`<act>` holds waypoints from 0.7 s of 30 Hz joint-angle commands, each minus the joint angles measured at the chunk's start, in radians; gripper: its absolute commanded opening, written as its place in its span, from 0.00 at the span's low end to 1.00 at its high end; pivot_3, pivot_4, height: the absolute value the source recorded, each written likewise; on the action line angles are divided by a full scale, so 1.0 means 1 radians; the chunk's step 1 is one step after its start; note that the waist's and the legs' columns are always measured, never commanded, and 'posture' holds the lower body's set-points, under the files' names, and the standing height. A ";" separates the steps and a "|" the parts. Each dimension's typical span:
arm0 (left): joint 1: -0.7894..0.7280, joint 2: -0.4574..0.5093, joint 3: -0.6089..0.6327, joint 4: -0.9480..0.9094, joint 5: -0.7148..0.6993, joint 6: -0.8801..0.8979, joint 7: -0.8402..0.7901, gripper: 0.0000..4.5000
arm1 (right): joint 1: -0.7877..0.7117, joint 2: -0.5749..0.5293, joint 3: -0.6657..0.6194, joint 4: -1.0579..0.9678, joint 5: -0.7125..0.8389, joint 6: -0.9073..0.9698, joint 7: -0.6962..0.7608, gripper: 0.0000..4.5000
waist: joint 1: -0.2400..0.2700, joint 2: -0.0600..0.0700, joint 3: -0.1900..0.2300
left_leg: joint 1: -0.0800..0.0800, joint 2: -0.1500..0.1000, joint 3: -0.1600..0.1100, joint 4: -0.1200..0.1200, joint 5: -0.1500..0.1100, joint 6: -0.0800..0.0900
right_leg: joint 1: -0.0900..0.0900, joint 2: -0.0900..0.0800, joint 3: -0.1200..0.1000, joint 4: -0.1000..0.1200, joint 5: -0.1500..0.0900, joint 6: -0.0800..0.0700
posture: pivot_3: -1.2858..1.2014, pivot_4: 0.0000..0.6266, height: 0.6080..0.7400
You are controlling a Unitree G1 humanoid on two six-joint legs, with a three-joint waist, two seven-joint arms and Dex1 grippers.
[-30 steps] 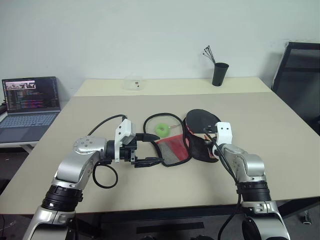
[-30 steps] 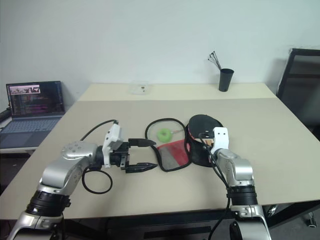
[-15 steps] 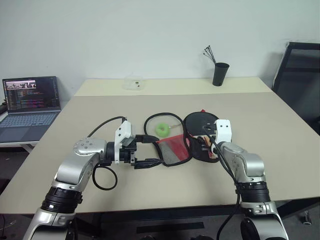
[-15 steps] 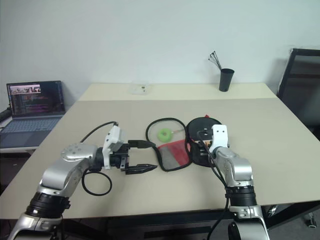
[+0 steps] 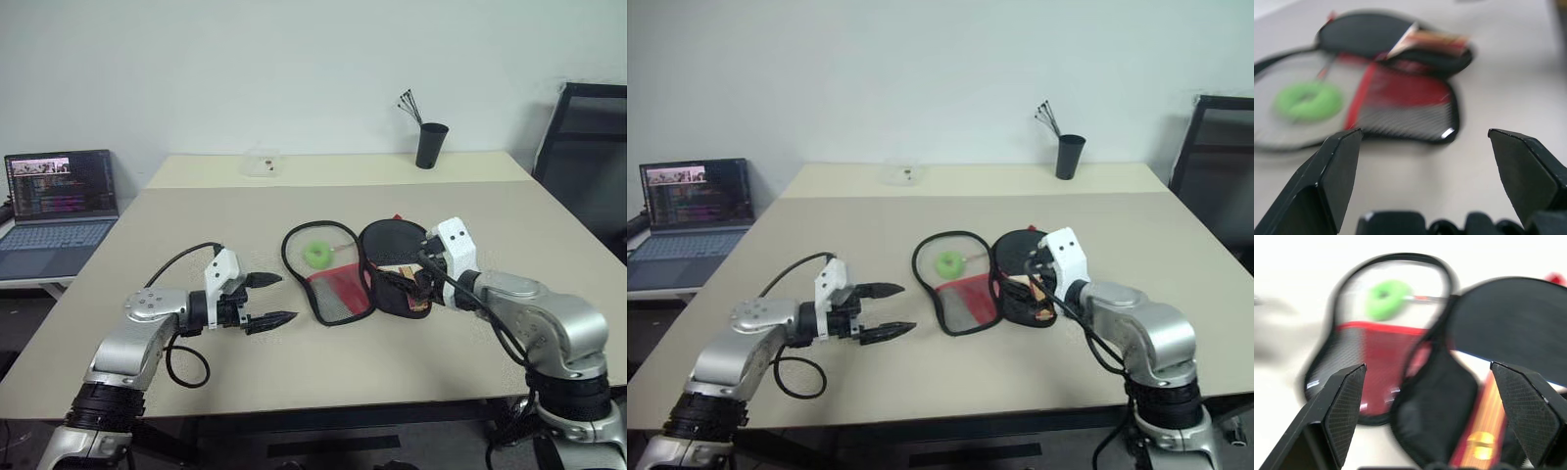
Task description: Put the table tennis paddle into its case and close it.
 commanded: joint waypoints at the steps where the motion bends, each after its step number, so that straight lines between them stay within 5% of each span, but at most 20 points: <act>1: -0.065 -0.018 -0.025 0.090 0.062 -0.060 0.026 1.00 | -0.014 -0.042 -0.026 -0.038 0.039 -0.008 0.044 0.99 | 0.001 0.000 0.000 | 0.000 0.000 0.000 0.000 0.000 0.000 | 0.000 0.000 0.000 0.000 0.000 0.000 | 0.52 0.24 1.00; 5: -0.138 -0.053 -0.056 0.225 0.115 -0.120 0.029 1.00 | -0.006 -0.089 -0.017 -0.046 0.061 -0.028 0.087 0.99 | 0.005 0.000 0.000 | 0.000 0.000 0.000 0.000 0.000 0.000 | 0.000 0.000 -0.001 -0.001 0.001 0.002 | 0.52 0.24 1.00; 8: -0.198 -0.086 -0.059 0.317 0.132 -0.144 0.042 0.87 | 0.007 -0.127 -0.014 -0.066 0.076 -0.042 0.125 1.00 | 0.012 0.000 0.000 | -0.001 0.000 0.001 0.000 0.000 0.000 | 0.000 0.000 -0.001 -0.001 0.003 0.005 | 0.52 0.24 1.00; 18: -0.340 -0.146 -0.116 0.585 0.253 -0.258 0.072 0.03 | 0.036 -0.206 -0.069 -0.124 0.192 -0.072 0.224 1.00 | 0.023 -0.001 0.000 | -0.001 0.000 0.000 0.001 0.000 0.000 | 0.000 0.000 -0.001 -0.001 0.003 0.005 | 0.52 0.24 1.00; 21: -0.388 -0.186 -0.137 0.676 0.296 -0.293 0.097 0.01 | 0.033 -0.209 -0.067 -0.116 0.191 -0.090 0.214 1.00 | 0.025 -0.001 0.000 | -0.001 0.000 0.000 0.001 0.000 0.000 | 0.000 0.000 -0.001 -0.001 0.003 0.005 | 0.52 0.24 1.00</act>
